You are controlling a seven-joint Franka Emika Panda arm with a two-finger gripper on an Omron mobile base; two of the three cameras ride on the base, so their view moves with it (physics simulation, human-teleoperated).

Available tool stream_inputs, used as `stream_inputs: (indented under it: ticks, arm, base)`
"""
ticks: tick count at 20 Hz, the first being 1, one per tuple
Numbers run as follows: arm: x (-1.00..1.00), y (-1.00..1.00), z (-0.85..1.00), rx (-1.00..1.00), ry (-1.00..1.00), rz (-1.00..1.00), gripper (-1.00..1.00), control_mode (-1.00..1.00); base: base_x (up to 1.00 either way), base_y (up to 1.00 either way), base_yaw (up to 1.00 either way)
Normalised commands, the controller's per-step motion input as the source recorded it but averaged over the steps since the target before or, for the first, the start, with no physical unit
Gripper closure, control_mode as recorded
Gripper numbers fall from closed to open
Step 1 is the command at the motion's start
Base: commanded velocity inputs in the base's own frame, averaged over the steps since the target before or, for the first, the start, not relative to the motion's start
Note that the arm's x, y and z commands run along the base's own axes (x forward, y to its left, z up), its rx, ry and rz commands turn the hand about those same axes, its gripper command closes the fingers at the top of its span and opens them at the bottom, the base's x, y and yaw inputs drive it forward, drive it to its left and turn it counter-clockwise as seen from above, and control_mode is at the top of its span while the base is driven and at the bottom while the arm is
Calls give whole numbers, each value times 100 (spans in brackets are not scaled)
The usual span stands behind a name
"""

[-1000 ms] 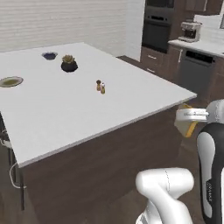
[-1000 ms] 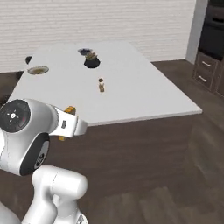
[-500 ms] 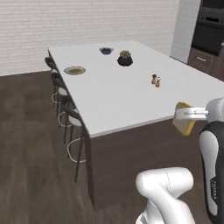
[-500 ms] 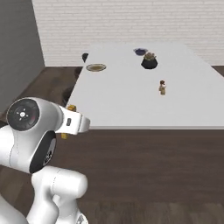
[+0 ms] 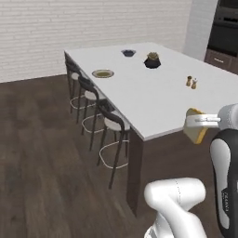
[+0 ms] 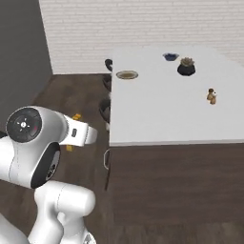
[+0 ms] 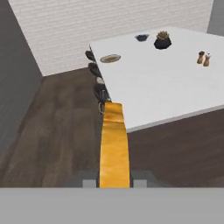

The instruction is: Start the toaster. Once the lever pops up, take the bread to the plate on the dining counter.

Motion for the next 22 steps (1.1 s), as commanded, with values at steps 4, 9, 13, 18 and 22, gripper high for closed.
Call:
stream_inputs:
  ticks: [4,9,13,18,22]
  arm:
    - [0,0,0,0,0,0,100,100]
    - [0,0,0,0,0,0,100,100]
    - [0,0,0,0,0,0,100,100]
    - [0,0,0,0,0,0,100,100]
    - [0,0,0,0,0,0,100,100]
  base:
    - [66,100,-40]
    - [96,100,-56]
    - [98,100,-60]
    - [81,100,-53]
    - [64,100,-43]
